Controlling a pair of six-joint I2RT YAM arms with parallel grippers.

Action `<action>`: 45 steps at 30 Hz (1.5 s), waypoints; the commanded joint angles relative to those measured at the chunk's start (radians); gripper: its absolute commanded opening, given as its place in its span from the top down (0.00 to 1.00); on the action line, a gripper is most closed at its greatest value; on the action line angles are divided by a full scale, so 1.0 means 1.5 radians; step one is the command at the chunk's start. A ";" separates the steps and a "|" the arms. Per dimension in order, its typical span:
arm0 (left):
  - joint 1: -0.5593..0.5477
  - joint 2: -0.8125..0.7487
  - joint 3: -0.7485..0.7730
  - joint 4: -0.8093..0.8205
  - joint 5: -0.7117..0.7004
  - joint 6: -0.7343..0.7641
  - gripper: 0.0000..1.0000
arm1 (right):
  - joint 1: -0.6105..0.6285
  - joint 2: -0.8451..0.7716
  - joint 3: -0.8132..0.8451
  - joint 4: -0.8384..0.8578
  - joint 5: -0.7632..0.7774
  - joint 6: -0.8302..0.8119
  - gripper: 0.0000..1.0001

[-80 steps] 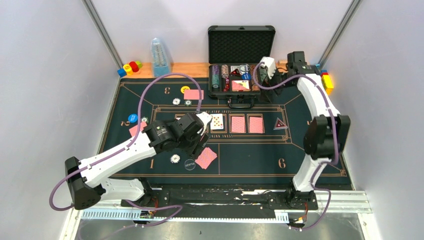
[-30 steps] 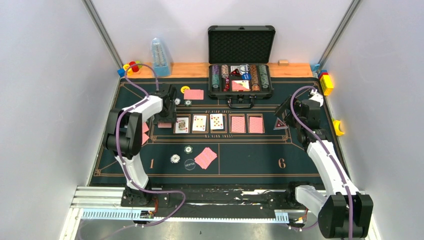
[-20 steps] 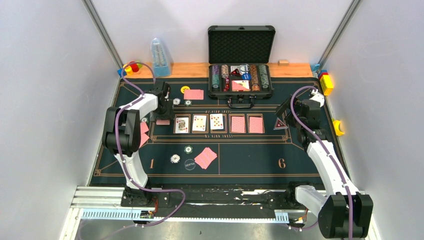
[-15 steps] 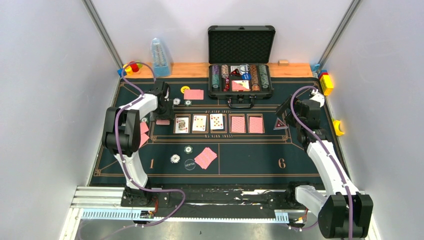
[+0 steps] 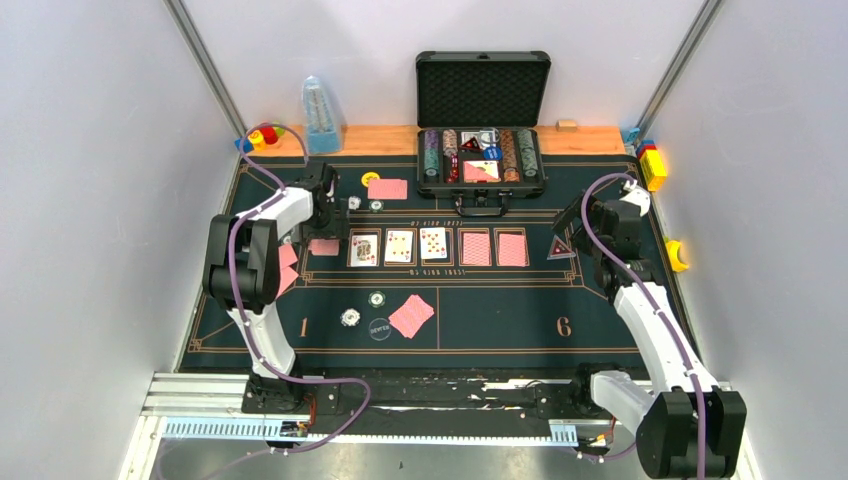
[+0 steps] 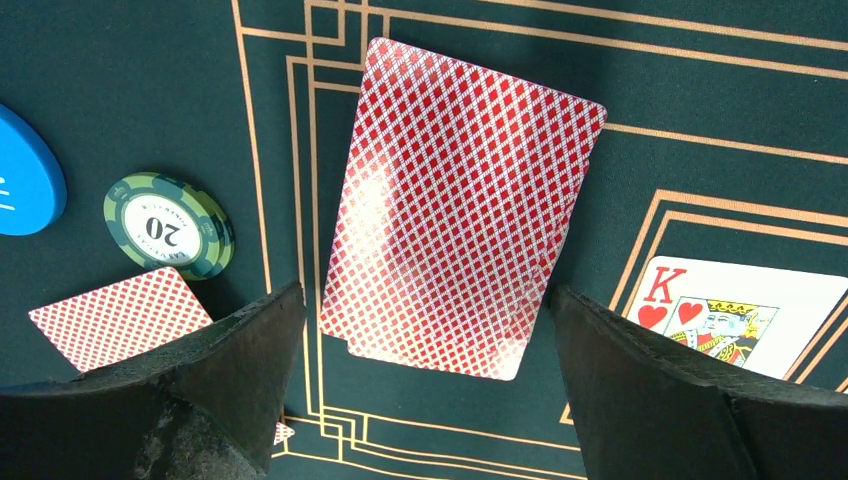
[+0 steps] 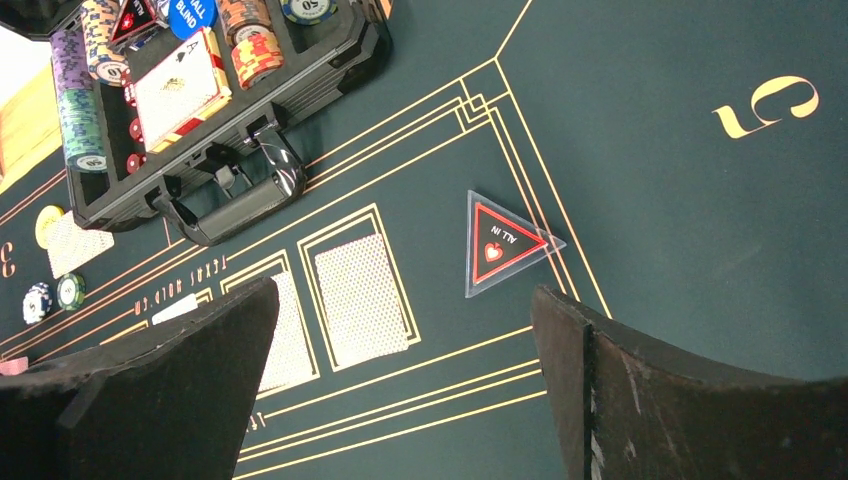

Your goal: Distribute texas hold em gaming equipment

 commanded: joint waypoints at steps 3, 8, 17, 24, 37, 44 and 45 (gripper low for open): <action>0.003 -0.027 0.002 -0.030 -0.011 -0.003 0.00 | -0.001 -0.009 -0.009 0.019 -0.002 -0.013 0.00; 0.002 -0.098 -0.002 -0.035 0.011 -0.014 0.00 | -0.001 0.064 0.022 -0.007 -0.016 -0.015 0.00; -0.031 -0.291 0.006 -0.116 -0.113 -0.133 0.00 | -0.001 0.265 0.124 -0.083 0.068 -0.002 0.00; -0.082 -0.453 -0.090 -0.077 -0.074 -0.155 0.00 | -0.001 0.417 0.197 -0.095 0.094 -0.034 0.00; -0.085 -0.530 -0.154 -0.065 -0.079 -0.159 0.00 | 0.011 0.498 0.219 -0.114 0.076 -0.061 0.06; -0.085 -0.526 -0.151 -0.064 -0.076 -0.155 0.00 | 0.018 0.494 0.209 -0.128 0.070 -0.065 0.12; -0.085 -0.526 -0.151 -0.064 -0.076 -0.155 0.00 | 0.018 0.491 0.204 -0.128 0.067 -0.065 0.12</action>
